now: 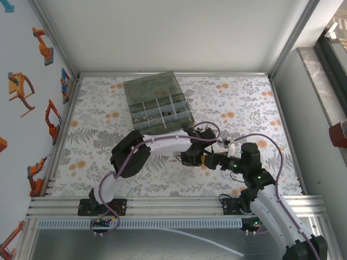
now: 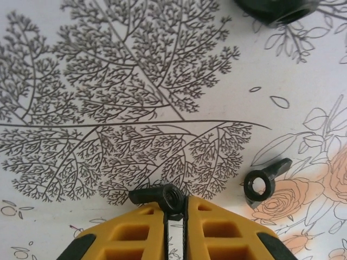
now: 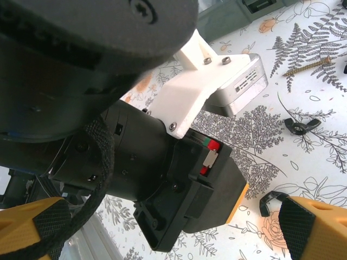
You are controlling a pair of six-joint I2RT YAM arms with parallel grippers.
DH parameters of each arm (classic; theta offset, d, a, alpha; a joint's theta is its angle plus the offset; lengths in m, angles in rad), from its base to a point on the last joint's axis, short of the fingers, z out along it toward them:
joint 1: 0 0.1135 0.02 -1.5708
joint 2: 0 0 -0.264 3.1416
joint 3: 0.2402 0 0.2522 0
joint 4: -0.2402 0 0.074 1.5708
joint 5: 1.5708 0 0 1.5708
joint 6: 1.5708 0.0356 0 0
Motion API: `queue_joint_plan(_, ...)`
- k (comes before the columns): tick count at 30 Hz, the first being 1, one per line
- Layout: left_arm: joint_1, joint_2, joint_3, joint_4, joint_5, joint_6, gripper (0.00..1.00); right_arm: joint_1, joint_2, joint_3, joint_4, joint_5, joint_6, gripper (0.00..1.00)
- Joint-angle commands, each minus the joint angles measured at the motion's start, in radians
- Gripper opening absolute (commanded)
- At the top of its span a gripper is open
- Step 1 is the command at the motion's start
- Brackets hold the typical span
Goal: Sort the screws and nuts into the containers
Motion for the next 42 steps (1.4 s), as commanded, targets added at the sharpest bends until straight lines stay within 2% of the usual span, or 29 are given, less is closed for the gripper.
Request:
queue_joint_plan(1, 0.006, 0.044, 0.02, 0.05, -0.004, 0.044, 0.04, 0.004, 0.009, -0.005, 0.03, -0.014, 0.005, 1.0)
queue_joint_plan(4, 0.006, 0.022, 0.023, 0.046, -0.029, 0.082, 0.0, 0.003, 0.033, 0.004, 0.041, -0.006, -0.005, 1.0)
queue_joint_plan(10, 0.059, -0.069, -0.005, 0.031, -0.121, 0.19, 0.0, 0.004, 0.139, 0.015, 0.139, -0.02, -0.014, 1.0)
queue_joint_plan(14, 0.116, -0.117, -0.013, 0.067, -0.108, 0.263, 0.0, 0.004, 0.237, 0.052, 0.216, -0.016, -0.029, 0.99)
queue_joint_plan(19, 0.185, -0.125, 0.054, 0.049, -0.111, 0.342, 0.0, 0.004, 0.347, 0.114, 0.283, -0.023, -0.042, 0.99)
queue_joint_plan(23, 0.225, -0.121, 0.089, 0.023, -0.086, 0.384, 0.01, 0.005, 0.397, 0.137, 0.279, -0.011, -0.055, 1.0)
queue_joint_plan(25, 0.227, -0.136, 0.07, 0.004, -0.11, 0.4, 0.18, 0.01, 0.433, 0.161, 0.197, 0.007, -0.092, 1.0)
queue_joint_plan(28, 0.229, -0.206, -0.041, 0.014, -0.124, 0.407, 0.36, 0.073, 0.48, 0.161, 0.189, 0.115, -0.021, 0.95)
queue_joint_plan(32, 0.231, -0.392, -0.286, 0.089, -0.12, 0.432, 0.61, 0.257, 0.492, 0.17, 0.166, 0.406, 0.112, 0.87)
queue_joint_plan(35, 0.233, -0.536, -0.406, 0.087, -0.131, 0.49, 0.76, 0.339, 0.561, 0.218, 0.138, 0.554, 0.25, 0.7)
queue_joint_plan(37, 0.236, -0.618, -0.449, 0.056, -0.152, 0.534, 0.91, 0.393, 0.628, 0.288, 0.069, 0.658, 0.339, 0.52)
queue_joint_plan(39, 0.246, -0.681, -0.477, 0.026, -0.168, 0.575, 0.99, 0.447, 0.692, 0.375, -0.034, 0.755, 0.416, 0.46)
queue_joint_plan(42, 0.263, -0.783, -0.529, 0.036, -0.153, 0.652, 0.97, 0.498, 0.81, 0.503, -0.132, 0.8, 0.506, 0.38)
